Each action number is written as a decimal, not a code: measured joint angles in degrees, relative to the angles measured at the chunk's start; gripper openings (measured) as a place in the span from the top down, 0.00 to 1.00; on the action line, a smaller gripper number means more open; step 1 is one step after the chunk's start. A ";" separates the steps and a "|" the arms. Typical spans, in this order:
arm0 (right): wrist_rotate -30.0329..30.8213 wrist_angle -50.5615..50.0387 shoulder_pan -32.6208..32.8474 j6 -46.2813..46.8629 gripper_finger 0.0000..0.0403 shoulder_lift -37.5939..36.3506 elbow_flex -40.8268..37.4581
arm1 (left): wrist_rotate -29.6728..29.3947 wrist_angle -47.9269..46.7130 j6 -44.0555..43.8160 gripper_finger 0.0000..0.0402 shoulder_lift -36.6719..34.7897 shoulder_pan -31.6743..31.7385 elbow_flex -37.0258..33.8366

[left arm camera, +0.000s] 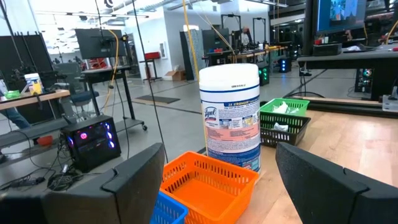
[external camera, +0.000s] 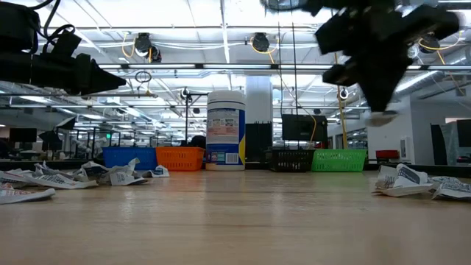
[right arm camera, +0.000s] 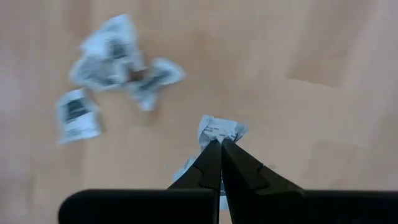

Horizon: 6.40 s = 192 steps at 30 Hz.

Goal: Pick & Place First Aid Supplies
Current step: Put the towelette pack into the black bin

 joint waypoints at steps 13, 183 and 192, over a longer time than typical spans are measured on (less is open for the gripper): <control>4.21 2.61 -27.22 -3.88 1.00 0.03 0.00 | 0.02 0.00 0.00 0.23 -0.01 0.00 0.00; 6.15 14.07 -33.53 -23.26 1.00 7.93 6.23 | 0.02 0.00 0.00 0.23 0.00 -0.01 -0.01; 6.12 24.26 -40.07 -36.04 1.00 8.08 6.23 | 0.02 0.00 0.00 0.23 -0.02 -0.02 0.00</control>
